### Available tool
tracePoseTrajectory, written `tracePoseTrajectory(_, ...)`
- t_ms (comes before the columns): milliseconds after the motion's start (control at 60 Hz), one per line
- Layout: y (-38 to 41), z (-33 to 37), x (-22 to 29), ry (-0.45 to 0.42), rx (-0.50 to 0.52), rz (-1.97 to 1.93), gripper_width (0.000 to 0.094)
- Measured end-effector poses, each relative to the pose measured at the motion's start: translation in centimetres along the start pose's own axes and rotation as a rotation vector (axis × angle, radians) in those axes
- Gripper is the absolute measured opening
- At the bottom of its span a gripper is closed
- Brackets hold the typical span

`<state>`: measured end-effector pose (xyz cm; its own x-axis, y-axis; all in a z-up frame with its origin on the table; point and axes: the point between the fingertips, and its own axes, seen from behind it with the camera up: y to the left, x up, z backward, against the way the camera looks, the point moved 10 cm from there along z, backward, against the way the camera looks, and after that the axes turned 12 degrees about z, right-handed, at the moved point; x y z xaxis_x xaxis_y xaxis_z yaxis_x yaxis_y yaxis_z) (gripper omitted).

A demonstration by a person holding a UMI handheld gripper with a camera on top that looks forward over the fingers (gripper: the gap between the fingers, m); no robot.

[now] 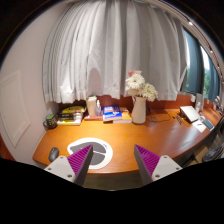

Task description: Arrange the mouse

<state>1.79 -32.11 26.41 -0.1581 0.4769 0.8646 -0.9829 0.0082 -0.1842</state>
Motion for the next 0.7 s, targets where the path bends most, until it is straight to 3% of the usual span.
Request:
tracePoseTrajectory(117, 6.2, -2.0, -5.3, 0.104, 0.044, 0.028, 0.0825)
tracePoseTrajectory(300, 17.8, -4.1, -10.1, 0.213, 0.193, 0.045, 0.0825)
tracePoseTrajectory(500, 28.2, -8.4, -9.8, 0.233, 0.310, 0.080, 0.0839)
tracePoseTrajectory(700, 33.6, -14.4, -7.9, 0.242, 0.315, 0.095, 0.0842)
